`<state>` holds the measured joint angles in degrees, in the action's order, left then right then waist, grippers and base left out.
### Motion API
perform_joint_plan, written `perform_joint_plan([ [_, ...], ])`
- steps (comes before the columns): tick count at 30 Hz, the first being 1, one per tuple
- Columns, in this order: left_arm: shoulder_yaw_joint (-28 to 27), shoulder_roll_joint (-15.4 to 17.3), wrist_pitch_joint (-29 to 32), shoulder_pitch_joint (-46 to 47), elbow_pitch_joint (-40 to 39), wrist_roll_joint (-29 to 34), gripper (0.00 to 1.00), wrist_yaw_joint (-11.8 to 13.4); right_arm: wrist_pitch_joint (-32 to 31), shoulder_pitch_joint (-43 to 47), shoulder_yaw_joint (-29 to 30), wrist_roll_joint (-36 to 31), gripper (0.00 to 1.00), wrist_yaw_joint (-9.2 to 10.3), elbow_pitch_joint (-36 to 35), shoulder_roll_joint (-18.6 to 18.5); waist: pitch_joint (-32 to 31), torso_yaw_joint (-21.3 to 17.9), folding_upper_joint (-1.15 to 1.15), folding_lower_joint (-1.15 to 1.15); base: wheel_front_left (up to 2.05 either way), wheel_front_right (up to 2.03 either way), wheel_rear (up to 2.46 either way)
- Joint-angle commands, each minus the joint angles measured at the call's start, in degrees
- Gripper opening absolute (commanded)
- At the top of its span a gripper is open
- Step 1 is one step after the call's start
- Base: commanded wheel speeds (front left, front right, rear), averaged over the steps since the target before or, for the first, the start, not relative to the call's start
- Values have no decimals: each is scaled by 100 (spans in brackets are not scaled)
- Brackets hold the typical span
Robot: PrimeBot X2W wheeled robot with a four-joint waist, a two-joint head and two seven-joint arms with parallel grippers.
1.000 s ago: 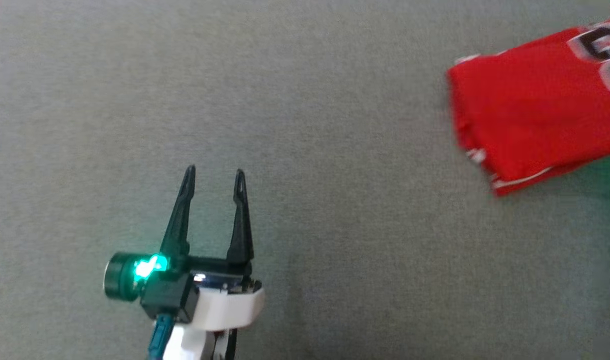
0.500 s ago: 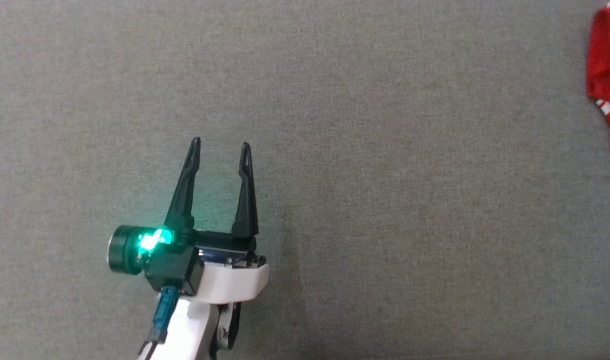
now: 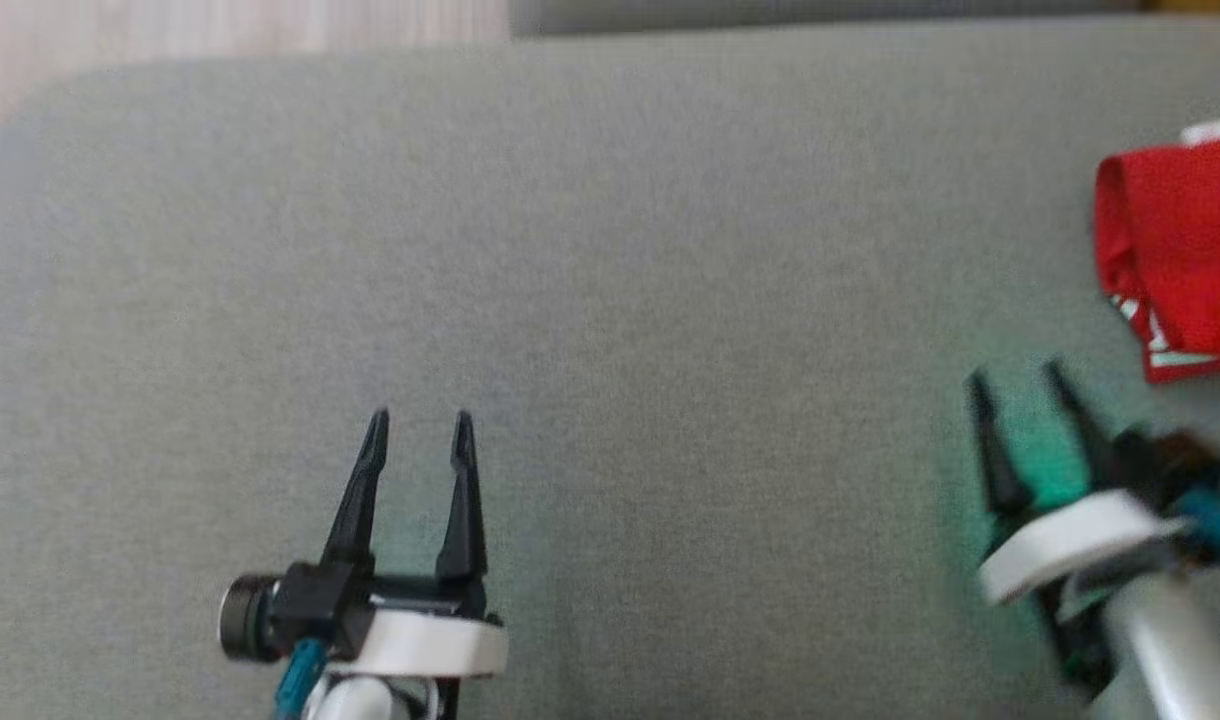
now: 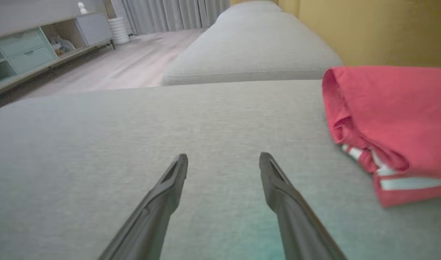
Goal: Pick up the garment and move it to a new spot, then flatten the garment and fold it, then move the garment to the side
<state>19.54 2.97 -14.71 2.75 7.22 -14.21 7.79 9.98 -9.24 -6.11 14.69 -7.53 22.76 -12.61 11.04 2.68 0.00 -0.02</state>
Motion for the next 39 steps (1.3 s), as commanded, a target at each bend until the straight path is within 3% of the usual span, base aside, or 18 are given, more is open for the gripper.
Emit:
perform_joint_plan([
  [1,-256,-9,-29,-28,-154,7,100,-26,220,85,-212,92,100,4,-51,13,-514,99,0,2,0,0,0],
  [5,-438,-9,-29,-387,-236,88,100,-29,490,411,-672,198,100,4,-57,254,-909,110,0,2,0,0,0],
  [10,-698,-9,-29,-822,-498,250,100,-59,499,995,-510,52,100,4,-994,552,-1171,88,0,2,0,0,0],
  [15,-915,-9,-29,-1089,-640,341,100,-114,500,1394,-446,-243,100,4,-1367,652,-1275,38,0,2,0,0,0],
  [31,-1090,-9,-29,-1245,-601,641,100,-223,501,1543,-459,-520,100,4,-1614,874,-1247,-98,0,2,0,0,0],
  [32,-885,11,1,-1429,-436,623,0,-228,432,1794,-346,-469,0,0,-1403,876,-1247,-100,0,2,0,0,0],
  [39,-885,22,44,-1434,-230,304,0,-253,381,1809,-333,-153,0,0,-1195,863,-1237,-108,0,2,0,0,0],
])
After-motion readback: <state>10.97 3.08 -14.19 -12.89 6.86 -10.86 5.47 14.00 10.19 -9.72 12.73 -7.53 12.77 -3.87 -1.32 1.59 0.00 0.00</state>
